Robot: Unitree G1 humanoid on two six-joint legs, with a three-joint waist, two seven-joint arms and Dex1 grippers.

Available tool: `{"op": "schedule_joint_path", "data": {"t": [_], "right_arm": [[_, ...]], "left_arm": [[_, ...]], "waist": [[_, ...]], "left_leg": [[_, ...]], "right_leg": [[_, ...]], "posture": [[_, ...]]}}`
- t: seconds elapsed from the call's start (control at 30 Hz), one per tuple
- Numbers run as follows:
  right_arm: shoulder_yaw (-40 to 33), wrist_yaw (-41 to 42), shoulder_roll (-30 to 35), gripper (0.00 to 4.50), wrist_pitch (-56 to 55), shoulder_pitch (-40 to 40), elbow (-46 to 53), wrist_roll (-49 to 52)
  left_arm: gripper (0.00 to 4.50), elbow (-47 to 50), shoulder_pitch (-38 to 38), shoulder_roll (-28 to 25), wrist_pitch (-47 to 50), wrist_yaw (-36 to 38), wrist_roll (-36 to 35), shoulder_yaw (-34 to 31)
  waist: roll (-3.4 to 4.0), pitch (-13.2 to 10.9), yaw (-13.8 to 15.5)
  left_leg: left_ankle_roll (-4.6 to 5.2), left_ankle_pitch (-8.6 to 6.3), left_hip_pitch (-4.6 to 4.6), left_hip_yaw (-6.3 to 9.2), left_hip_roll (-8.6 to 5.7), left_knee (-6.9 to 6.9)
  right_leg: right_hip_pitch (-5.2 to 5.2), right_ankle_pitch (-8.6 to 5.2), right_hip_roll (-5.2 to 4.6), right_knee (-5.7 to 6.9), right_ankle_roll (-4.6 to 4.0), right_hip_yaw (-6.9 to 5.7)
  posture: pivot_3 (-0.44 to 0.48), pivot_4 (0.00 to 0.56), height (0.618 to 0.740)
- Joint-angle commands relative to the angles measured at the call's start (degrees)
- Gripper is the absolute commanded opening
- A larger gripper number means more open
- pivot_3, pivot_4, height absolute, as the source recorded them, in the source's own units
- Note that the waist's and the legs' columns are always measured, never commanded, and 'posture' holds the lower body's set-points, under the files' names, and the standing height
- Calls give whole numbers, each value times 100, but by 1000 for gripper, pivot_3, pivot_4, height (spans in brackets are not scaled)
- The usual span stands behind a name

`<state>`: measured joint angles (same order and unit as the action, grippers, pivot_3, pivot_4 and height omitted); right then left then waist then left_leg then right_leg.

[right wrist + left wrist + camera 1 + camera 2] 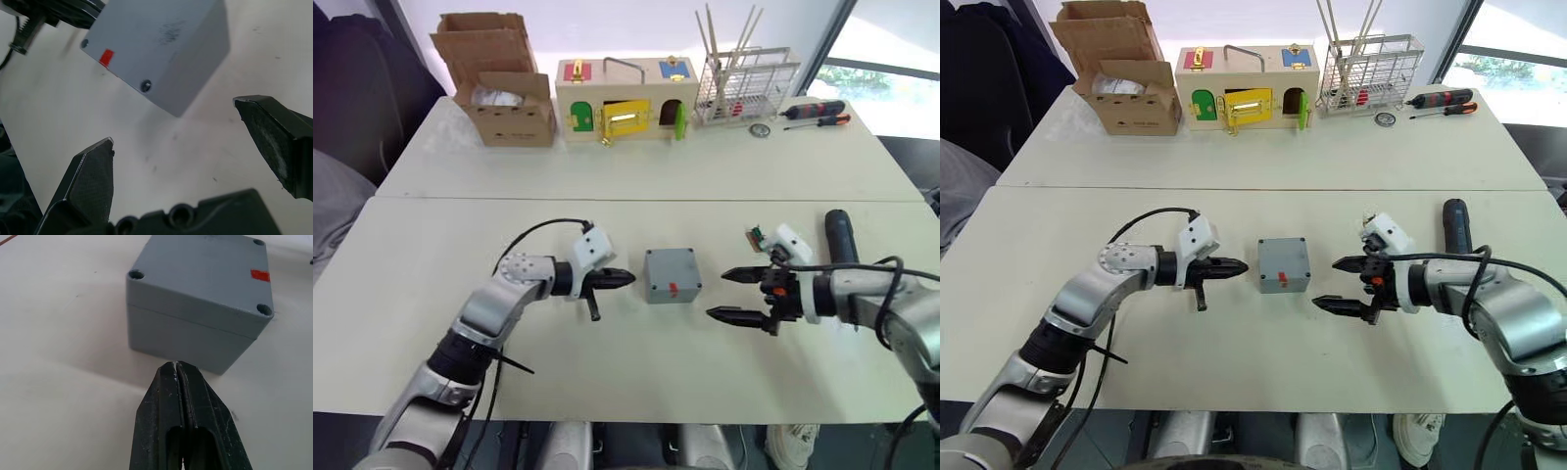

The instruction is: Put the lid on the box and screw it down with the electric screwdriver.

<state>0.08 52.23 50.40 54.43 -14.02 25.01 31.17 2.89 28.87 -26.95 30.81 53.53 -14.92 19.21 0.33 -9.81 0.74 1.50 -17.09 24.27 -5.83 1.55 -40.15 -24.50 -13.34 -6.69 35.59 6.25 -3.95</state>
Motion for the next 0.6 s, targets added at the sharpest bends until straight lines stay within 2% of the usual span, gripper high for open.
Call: {"op": "schedule_joint_path", "data": {"t": [0.03,0.23,0.37,0.6], "right_arm": [[183,-197,-241,4471,-155,-125,42,-70],[510,-261,-423,4471,-67,-77,258,-18],[460,-445,-605,4471,345,97,745,332],[263,-680,-644,4471,646,321,1143,546]], "left_arm": [[0,-246,203,208,-267,26,130,58],[0,-834,551,470,-695,215,422,244],[0,-1643,967,919,-1042,296,564,319],[0,-2337,1084,991,-1633,60,1089,212]], "waist": [[0,0,1],[0,0,11],[-4,0,25],[-5,0,1]], "left_leg": [[-5,3,0,-1,-4,0],[8,-4,0,-2,-7,-2],[13,-7,1,2,-7,-6],[17,-9,0,2,-7,-6]], "right_leg": [[-1,0,1,1,0,0],[-1,0,-1,4,0,0],[-1,0,-1,12,0,-1],[-1,0,-1,14,0,-2]], "posture": [[0,150,728],[0,150,728],[0,150,728],[0,150,728]]}}
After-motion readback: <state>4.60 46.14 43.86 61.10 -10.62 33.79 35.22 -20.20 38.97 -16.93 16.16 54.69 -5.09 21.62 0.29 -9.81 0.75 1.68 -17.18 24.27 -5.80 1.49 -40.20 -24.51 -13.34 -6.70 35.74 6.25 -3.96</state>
